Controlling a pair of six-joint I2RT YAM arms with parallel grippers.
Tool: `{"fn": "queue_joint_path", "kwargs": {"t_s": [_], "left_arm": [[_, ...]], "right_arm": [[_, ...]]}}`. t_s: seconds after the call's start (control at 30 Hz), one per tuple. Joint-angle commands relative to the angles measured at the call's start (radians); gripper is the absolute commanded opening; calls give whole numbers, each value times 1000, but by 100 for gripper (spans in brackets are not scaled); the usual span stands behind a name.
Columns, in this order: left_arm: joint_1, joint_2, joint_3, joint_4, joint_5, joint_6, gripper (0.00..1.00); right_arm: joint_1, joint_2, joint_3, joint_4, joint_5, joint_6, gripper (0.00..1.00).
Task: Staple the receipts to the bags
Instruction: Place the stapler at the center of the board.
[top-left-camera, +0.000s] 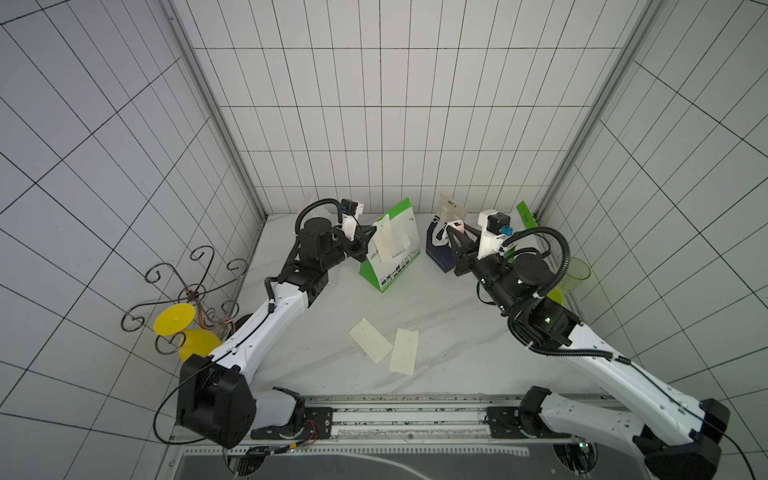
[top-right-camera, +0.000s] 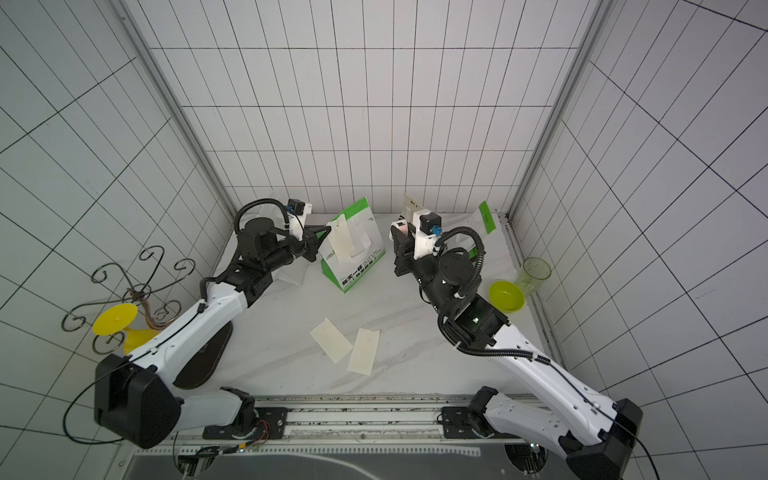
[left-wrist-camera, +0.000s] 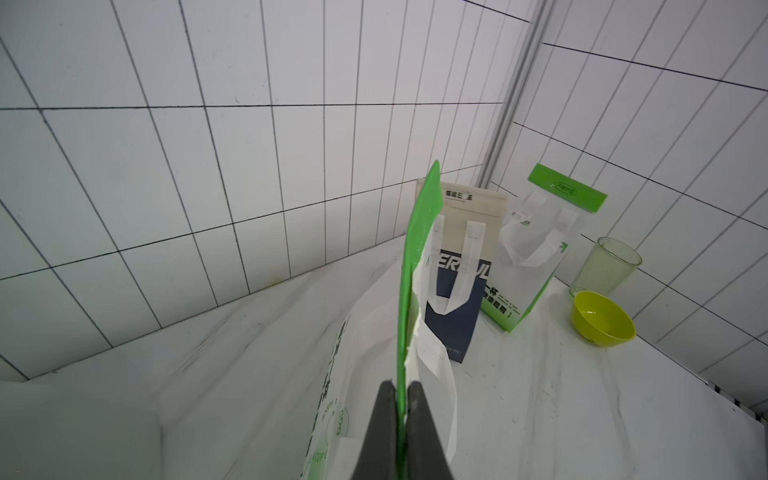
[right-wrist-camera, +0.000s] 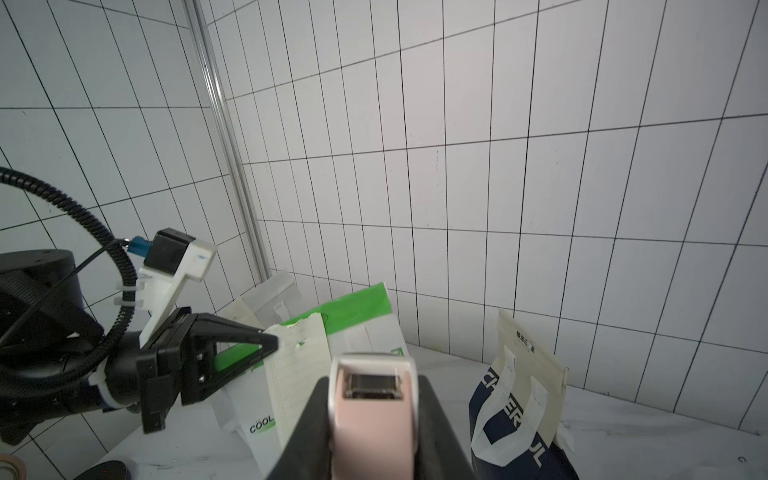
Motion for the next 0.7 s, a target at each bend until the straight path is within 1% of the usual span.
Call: {"fn": "queue_joint_path", "kwargs": {"t_s": [0.0, 0.1, 0.3, 0.33, 0.37, 0.4, 0.47, 0.53, 0.67], "left_arm": [[41, 61, 11, 155, -38, -71, 0], [58, 112, 15, 209, -42, -88, 0], [64, 174, 61, 159, -73, -74, 0], [65, 178, 65, 149, -73, -74, 6], [64, 180, 66, 146, -69, -76, 25], [65, 178, 64, 145, -70, -75, 41], [65, 165, 58, 149, -75, -78, 54], [67, 145, 56, 149, -91, -83, 65], [79, 87, 63, 146, -93, -106, 79]], "right_arm": [[-10, -29, -75, -15, -13, 42, 0], [-10, -41, -87, -41, -17, 50, 0], [-16, -47, -83, -132, -26, 89, 0], [-15, -45, -79, -151, -29, 96, 0], [-17, -43, -77, -168, -39, 104, 0], [-16, -43, -74, -186, -46, 113, 0], [-18, -41, -68, -232, -54, 136, 0], [-20, -40, -59, -292, -58, 159, 0], [-43, -27, -49, -433, -109, 211, 0]]}}
